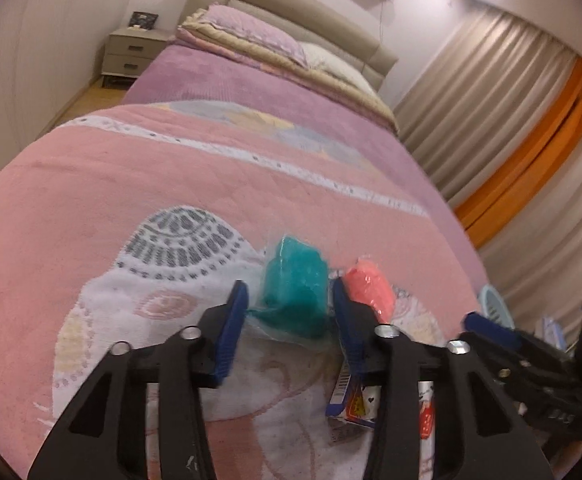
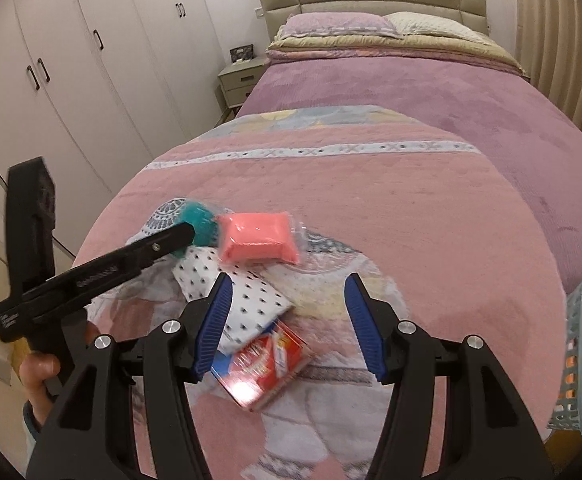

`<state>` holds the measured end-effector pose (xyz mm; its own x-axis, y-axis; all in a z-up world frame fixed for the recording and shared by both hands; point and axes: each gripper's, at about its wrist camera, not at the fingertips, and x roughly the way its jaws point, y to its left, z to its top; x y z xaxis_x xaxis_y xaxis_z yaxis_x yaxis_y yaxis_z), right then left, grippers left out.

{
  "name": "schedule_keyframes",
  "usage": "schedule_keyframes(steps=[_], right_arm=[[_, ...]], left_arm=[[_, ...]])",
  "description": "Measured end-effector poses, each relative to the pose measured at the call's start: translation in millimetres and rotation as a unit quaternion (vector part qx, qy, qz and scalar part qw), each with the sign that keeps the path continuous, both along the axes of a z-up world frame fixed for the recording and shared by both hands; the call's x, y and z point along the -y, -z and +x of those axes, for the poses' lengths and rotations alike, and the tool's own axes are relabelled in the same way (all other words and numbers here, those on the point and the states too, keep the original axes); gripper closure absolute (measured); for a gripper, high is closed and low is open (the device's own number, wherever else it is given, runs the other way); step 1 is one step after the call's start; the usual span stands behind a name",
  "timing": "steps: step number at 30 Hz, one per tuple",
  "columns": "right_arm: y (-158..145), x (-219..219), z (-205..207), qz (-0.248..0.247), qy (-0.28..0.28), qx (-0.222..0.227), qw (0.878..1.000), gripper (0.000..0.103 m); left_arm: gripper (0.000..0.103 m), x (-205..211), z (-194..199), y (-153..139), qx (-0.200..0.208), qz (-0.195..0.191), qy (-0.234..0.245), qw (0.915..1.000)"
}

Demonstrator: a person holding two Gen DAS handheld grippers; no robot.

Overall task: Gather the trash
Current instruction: 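Grasp the teal packet with left tool while right tool grasps the pink packet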

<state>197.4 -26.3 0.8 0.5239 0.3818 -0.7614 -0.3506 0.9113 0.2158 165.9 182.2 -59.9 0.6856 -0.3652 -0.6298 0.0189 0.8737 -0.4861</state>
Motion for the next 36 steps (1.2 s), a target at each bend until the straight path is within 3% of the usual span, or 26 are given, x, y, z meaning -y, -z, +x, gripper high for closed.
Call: schedule_keyframes(steps=[5, 9, 17, 19, 21, 28, 35, 36], right_arm=[[6.6, -19.2, 12.8, -0.003, -0.006, -0.007, 1.000, 0.048], [12.9, -32.0, 24.0, -0.009, -0.005, -0.014, 1.000, 0.048], [34.8, -40.6, 48.7, -0.018, 0.009, -0.033, 0.999, 0.048], [35.3, -39.5, 48.6, -0.015, 0.007, -0.029, 0.999, 0.055], [35.8, -34.7, 47.1, -0.014, 0.013, -0.027, 0.999, 0.057], [30.0, -6.7, 38.0, -0.002, 0.032, -0.029, 0.999, 0.058], [15.7, 20.5, 20.1, 0.012, 0.042, -0.016, 0.999, 0.058], [14.1, 22.8, 18.5, 0.015, 0.041, -0.014, 0.999, 0.058]], left_arm=[[0.066, -16.2, -1.8, 5.6, 0.001, -0.055, -0.017, 0.9983], [0.065, -18.0, 2.4, 9.1, -0.009, -0.068, -0.016, 0.9975], [0.058, -8.1, 3.0, 1.5, 0.002, -0.030, -0.015, 0.9994], [0.054, -6.5, 4.9, 2.9, -0.003, -0.025, -0.014, 0.9996], [0.054, -4.1, 6.9, 3.1, -0.008, -0.015, -0.011, 0.9998], [0.053, 11.2, 12.9, -1.6, -0.022, 0.050, -0.001, 0.9985], [0.053, 26.9, 31.6, -7.3, -0.061, 0.126, 0.008, 0.9902], [0.058, 27.7, 33.6, -8.1, -0.064, 0.131, 0.007, 0.9894]])
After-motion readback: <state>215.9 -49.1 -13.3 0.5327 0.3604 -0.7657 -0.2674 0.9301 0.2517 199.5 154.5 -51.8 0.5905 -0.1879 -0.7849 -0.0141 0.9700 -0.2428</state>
